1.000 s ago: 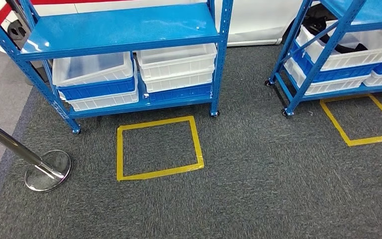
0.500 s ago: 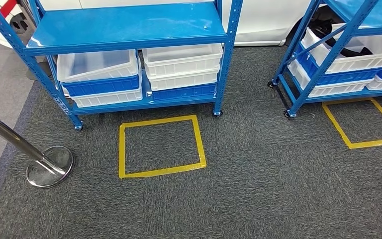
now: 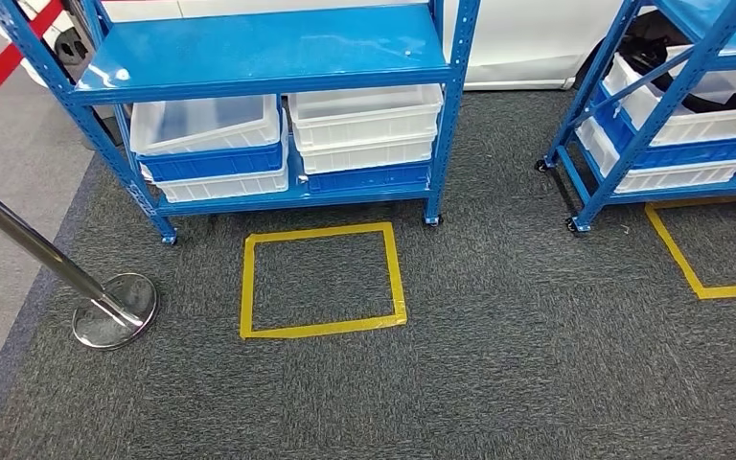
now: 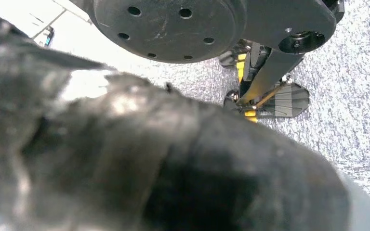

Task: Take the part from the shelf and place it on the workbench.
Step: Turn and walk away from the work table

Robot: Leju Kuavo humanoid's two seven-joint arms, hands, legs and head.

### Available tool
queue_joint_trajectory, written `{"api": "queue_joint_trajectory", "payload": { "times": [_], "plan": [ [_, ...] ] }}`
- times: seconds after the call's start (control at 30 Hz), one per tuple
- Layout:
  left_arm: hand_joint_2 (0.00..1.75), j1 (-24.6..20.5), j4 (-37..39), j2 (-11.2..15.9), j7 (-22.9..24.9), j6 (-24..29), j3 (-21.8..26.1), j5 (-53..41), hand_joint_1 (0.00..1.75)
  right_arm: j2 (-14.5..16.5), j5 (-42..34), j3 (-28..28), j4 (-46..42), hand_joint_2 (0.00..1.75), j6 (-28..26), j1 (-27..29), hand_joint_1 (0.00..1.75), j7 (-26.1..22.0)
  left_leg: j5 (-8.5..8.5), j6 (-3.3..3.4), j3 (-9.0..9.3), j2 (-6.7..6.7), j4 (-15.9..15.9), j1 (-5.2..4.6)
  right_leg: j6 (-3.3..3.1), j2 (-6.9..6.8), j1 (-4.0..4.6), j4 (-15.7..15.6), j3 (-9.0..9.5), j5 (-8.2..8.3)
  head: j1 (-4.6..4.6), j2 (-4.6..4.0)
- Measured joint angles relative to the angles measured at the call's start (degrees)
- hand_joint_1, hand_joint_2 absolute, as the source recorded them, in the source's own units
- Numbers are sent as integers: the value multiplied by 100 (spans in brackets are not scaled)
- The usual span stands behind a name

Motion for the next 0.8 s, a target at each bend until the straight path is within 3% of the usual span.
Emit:
{"api": "queue_joint_trajectory", "payload": {
  "times": [0.07,0.1,0.2,0.23,0.27,0.33,0.37,0.4,0.43,0.47,0.5,0.57,0.6,0.73,0.8],
  "plan": [
    [0,-15,0,5,-1,-4,0,1,0,-1,2,1,0,0,14,2,0,0,251,70,333,171,-701,-44,43,-67,23,10,33,-28,3,0],
    [0,-22,0,6,-1,-7,0,2,0,-1,2,1,0,0,26,1,0,0,284,103,400,222,-867,-66,71,-101,32,13,43,-39,5,0],
    [0,-12,1,3,0,-16,0,0,0,-2,4,1,0,0,69,-19,0,3,301,187,408,126,-937,-63,157,-178,34,10,82,-67,7,0],
    [0,-8,1,-1,3,-18,0,-1,0,-2,5,1,0,0,77,-22,0,5,326,221,430,85,-970,-44,186,-128,32,76,70,-131,10,0],
    [0,-7,2,-4,7,-19,0,-1,0,-3,6,1,0,0,83,-22,0,8,352,253,449,47,-1002,-23,216,-43,26,255,4,-261,14,0],
    [0,-11,2,-5,18,-20,1,1,0,-4,9,1,0,0,87,-13,0,13,378,286,454,-34,-1021,-13,253,148,1,944,-315,-640,23,0],
    [0,-12,2,-3,23,-20,2,1,0,-4,10,1,0,0,89,-9,0,15,380,289,448,-79,-1019,-15,265,185,-9,1318,-500,-787,24,0],
    [0,-13,2,-3,31,-20,2,2,0,-4,14,1,0,0,90,-4,0,17,380,291,448,-130,-1015,-17,274,194,-17,1561,-631,-829,24,0],
    [0,-14,2,-2,36,-20,2,2,0,-4,19,1,0,0,90,-1,0,22,376,289,453,-182,-1010,-18,277,196,-23,1590,-668,-747,25,0],
    [0,-15,2,-2,39,-21,2,2,0,-4,28,1,0,0,88,1,0,32,368,285,464,-229,-1002,-17,273,200,-29,1388,-597,-557,25,0],
    [0,-11,2,-3,42,-23,2,2,0,-5,40,1,0,0,82,3,0,48,353,276,476,-268,-990,-16,261,214,-35,1005,-443,-306,26,0],
    [0,-1,3,-6,41,-34,3,1,0,-6,65,1,0,0,56,0,0,87,314,231,476,-318,-952,-33,223,278,-28,296,-155,5,24,0],
    [0,4,4,-7,40,-42,4,0,0,-7,73,2,0,0,38,-10,0,105,299,201,465,-331,-937,-41,204,306,-21,118,-93,52,22,0],
    [0,3,4,-1,40,-94,2,-5,0,-1,75,2,0,0,-22,-32,0,155,222,69,423,-297,-860,-26,81,290,-17,25,-74,63,13,0],
    [0,-2,4,4,44,-107,2,-8,0,4,68,1,0,0,-40,-27,0,179,-66,18,229,-187,-410,-12,10,247,-32,-5,-68,78,-3,0]
  ]
}}
